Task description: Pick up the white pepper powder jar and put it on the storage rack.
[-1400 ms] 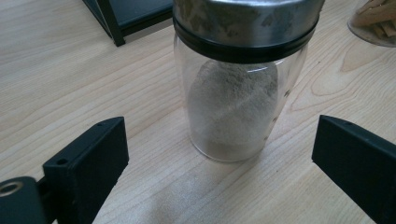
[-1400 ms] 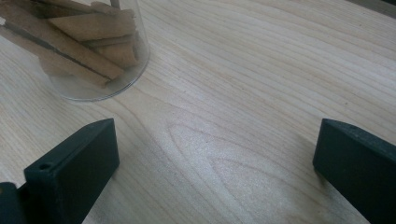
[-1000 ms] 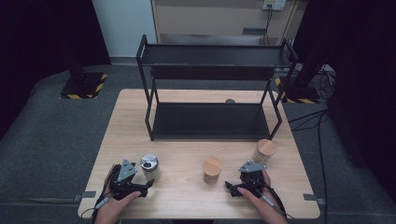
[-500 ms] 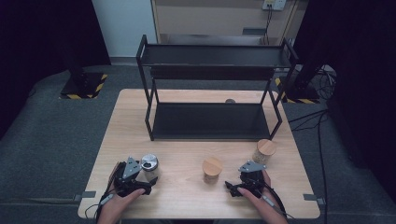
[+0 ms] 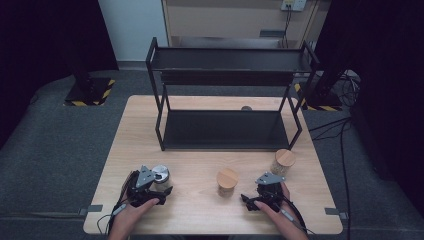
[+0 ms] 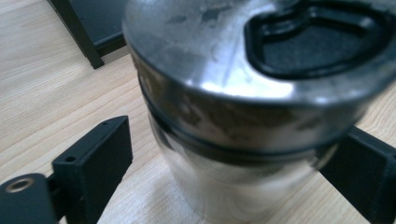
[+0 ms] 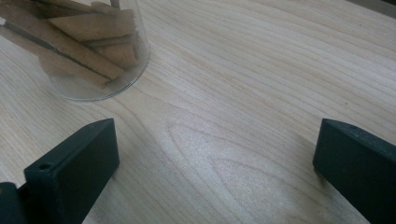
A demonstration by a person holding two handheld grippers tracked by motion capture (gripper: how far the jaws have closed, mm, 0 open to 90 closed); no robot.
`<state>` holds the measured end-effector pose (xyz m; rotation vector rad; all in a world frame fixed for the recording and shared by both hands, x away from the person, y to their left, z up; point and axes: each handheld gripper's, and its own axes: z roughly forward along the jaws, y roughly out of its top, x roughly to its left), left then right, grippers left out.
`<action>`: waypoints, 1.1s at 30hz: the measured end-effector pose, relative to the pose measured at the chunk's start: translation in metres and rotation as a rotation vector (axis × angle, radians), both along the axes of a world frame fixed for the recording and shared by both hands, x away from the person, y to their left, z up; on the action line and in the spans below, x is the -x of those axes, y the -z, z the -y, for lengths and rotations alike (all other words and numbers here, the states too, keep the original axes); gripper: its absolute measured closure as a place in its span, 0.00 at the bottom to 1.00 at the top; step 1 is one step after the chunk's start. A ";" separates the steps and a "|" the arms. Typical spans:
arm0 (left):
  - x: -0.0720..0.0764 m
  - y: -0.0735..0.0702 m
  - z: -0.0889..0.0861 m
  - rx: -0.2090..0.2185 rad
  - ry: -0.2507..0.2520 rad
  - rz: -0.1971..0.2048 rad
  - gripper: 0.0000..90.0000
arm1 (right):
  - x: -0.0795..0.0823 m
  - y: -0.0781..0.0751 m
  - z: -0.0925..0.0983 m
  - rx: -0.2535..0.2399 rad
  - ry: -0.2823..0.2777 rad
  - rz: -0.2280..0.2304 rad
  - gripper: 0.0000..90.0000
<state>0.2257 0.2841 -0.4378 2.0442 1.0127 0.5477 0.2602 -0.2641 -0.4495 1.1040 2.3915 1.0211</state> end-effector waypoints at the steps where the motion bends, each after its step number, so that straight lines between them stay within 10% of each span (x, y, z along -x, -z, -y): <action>1: -0.001 0.000 0.000 0.002 -0.001 0.000 0.08 | 0.000 0.000 0.000 0.000 0.000 0.000 0.00; 15: 0.000 0.008 0.004 0.029 -0.006 0.012 0.32 | 0.000 0.000 0.000 0.000 0.000 0.000 0.00; 33: 0.007 -0.002 0.010 0.046 0.014 0.036 0.33 | 0.000 0.000 0.000 0.000 0.001 0.001 0.00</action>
